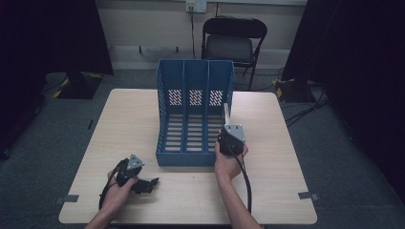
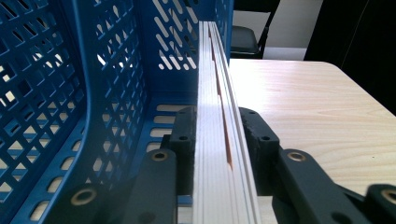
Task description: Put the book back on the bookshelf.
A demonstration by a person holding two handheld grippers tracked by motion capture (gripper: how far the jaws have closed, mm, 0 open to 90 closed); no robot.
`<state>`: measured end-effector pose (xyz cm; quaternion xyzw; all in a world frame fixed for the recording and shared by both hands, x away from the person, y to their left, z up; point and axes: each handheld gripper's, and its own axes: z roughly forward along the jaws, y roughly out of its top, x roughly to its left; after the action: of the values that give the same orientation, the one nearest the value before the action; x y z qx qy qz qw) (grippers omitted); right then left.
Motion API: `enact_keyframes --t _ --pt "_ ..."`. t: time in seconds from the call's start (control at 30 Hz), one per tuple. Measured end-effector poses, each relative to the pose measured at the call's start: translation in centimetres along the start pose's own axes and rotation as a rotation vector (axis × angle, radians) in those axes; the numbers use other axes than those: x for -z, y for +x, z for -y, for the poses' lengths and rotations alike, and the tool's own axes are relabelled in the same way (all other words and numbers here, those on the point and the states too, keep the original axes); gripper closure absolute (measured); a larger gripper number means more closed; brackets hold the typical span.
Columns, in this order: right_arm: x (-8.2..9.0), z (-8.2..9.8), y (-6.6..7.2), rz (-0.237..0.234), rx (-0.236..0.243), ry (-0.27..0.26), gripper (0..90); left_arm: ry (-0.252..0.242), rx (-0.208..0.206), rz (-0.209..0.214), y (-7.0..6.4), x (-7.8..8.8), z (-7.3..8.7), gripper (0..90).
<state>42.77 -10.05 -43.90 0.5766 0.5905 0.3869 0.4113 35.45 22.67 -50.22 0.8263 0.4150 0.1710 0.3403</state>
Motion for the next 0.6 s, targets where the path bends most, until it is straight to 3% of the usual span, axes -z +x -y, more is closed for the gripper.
enact_keyframes --t 0.3,0.6 --pt "-0.25 -0.05 -0.27 -0.025 -0.006 -0.008 53.9 0.001 -0.003 0.0 0.02 0.01 -0.01 0.0" --pt "-0.21 -0.04 -0.62 -0.094 -0.037 0.017 36.7 0.001 -0.004 0.001 0.02 0.0 -0.01 0.0"
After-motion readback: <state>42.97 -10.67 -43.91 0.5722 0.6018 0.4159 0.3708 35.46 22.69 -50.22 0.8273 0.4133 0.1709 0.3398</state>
